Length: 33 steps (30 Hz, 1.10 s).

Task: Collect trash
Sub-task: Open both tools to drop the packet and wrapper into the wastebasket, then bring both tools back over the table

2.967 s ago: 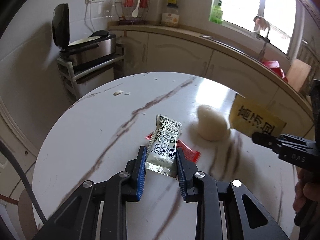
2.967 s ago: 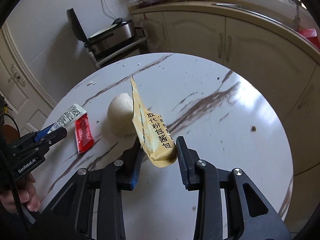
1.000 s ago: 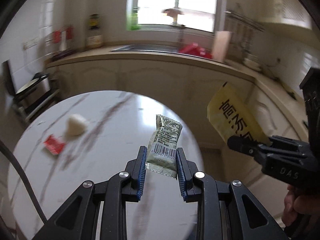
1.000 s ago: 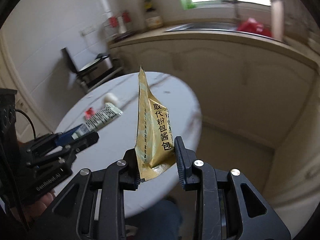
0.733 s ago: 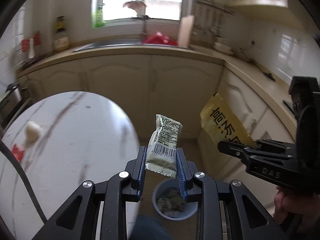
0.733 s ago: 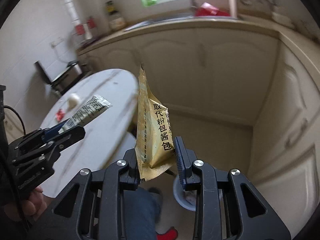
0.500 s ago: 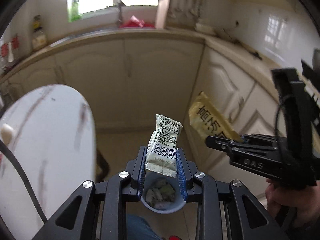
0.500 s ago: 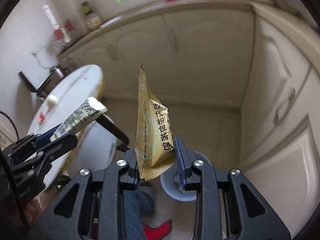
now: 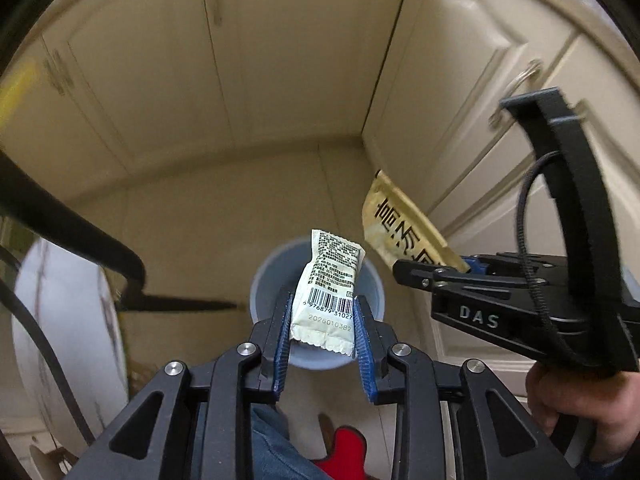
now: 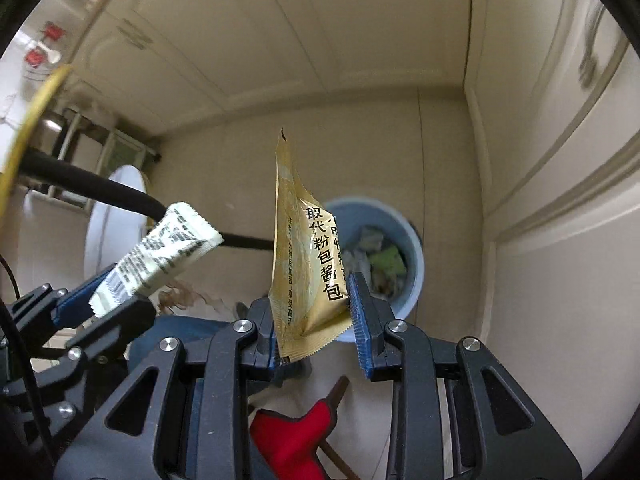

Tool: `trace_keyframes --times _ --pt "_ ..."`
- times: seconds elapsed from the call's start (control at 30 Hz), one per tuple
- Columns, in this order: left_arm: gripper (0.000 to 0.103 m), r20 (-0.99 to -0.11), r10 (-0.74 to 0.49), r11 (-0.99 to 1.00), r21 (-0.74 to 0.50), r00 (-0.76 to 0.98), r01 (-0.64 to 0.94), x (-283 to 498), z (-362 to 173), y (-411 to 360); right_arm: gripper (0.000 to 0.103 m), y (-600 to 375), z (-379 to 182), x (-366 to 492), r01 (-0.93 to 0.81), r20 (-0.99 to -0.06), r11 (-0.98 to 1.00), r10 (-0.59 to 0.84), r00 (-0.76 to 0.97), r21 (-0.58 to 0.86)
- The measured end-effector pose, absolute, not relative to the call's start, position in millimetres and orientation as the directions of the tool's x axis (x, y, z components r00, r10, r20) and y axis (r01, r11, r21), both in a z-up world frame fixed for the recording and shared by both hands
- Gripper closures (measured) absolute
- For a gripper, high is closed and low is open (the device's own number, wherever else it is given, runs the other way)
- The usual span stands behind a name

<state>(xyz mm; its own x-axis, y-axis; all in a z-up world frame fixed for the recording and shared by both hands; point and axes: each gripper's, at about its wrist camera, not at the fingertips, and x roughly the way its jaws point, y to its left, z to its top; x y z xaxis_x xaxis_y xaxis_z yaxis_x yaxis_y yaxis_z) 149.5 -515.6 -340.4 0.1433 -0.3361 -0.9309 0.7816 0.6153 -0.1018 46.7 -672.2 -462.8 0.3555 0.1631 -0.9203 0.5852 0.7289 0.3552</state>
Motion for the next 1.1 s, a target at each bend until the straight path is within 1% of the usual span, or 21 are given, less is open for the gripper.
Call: trace_keyframes --times 0.13,0.17,0.23,0.27,0.3,0.33,0.37,0.4,0.47,0.5,0.53,0.57,0.6,0.63,0.7,0.77,0.93,1.1 --pt "0.076 -0.948 -0.299 0.633 -0.114 0.107 0.766 164 -365 -537 0.075 -677 -489 49 0.608 -0.925 0.706 0.195 0.326 0.363" --pt "0.073 -0.951 -0.294 0.634 -0.116 0.099 0.764 168 -369 -542 0.074 -678 -494 50 0.613 -0.926 0.702 0.200 0.319 0.363" --pt "0.063 -0.953 -0.283 0.642 -0.108 0.104 0.759 172 -373 -549 0.072 -680 -501 53 0.622 -0.927 0.693 0.207 0.313 0.365" --pt "0.055 -0.953 -0.282 0.647 -0.106 0.107 0.755 173 -373 -549 0.072 -682 -505 53 0.627 -0.927 0.687 0.211 0.311 0.367" --pt "0.052 -0.953 -0.283 0.651 -0.106 0.111 0.752 175 -374 -551 0.072 -682 -507 52 0.630 -0.927 0.684 0.212 0.310 0.367" --pt "0.052 -0.952 -0.285 0.653 -0.106 0.113 0.750 177 -373 -552 0.070 -683 -509 52 0.634 -0.927 0.680 0.212 0.310 0.368" --pt "0.052 -0.951 -0.288 0.653 -0.108 0.114 0.750 177 -373 -550 0.061 -683 -510 49 0.639 -0.927 0.675 0.212 0.311 0.369" --pt "0.051 -0.950 -0.290 0.653 -0.105 0.119 0.750 176 -372 -550 0.055 -683 -511 51 0.644 -0.928 0.672 0.209 0.309 0.365" --pt "0.047 -0.947 -0.291 0.653 -0.090 0.139 0.752 173 -371 -549 0.030 -683 -511 47 0.655 -0.929 0.663 0.199 0.313 0.363" --pt "0.044 -0.945 -0.291 0.652 -0.084 0.147 0.753 172 -371 -550 0.023 -683 -509 45 0.661 -0.930 0.659 0.193 0.311 0.358" --pt "0.044 -0.943 -0.294 0.651 -0.078 0.156 0.755 171 -369 -552 0.012 -683 -508 46 0.668 -0.932 0.655 0.186 0.312 0.354" --pt "0.042 -0.941 -0.297 0.650 -0.074 0.164 0.757 165 -367 -548 0.004 -684 -506 44 0.676 -0.933 0.649 0.174 0.314 0.349" --pt "0.039 -0.938 -0.301 0.647 -0.067 0.173 0.759 162 -365 -549 0.002 -687 -505 42 0.683 -0.934 0.644 0.163 0.318 0.346" --pt "0.038 -0.934 -0.305 0.643 -0.057 0.187 0.764 154 -363 -546 0.000 -688 -501 39 0.691 -0.935 0.638 0.149 0.323 0.341" --pt "0.030 -0.924 -0.309 0.635 -0.024 0.225 0.773 142 -355 -540 0.000 -691 -496 36 0.706 -0.940 0.630 0.121 0.320 0.322" --pt "0.027 -0.908 -0.319 0.624 0.016 0.273 0.781 130 -347 -539 0.000 -693 -486 31 0.714 -0.938 0.624 0.094 0.335 0.317" --pt "0.025 -0.855 -0.364 0.626 0.069 0.370 0.777 105 -315 -524 0.000 -692 -452 28 0.709 -0.918 0.621 0.044 0.394 0.334" --pt "0.019 -0.773 -0.437 0.663 0.070 0.461 0.745 84 -268 -488 0.000 -675 -384 31 0.665 -0.860 0.649 -0.034 0.509 0.368"
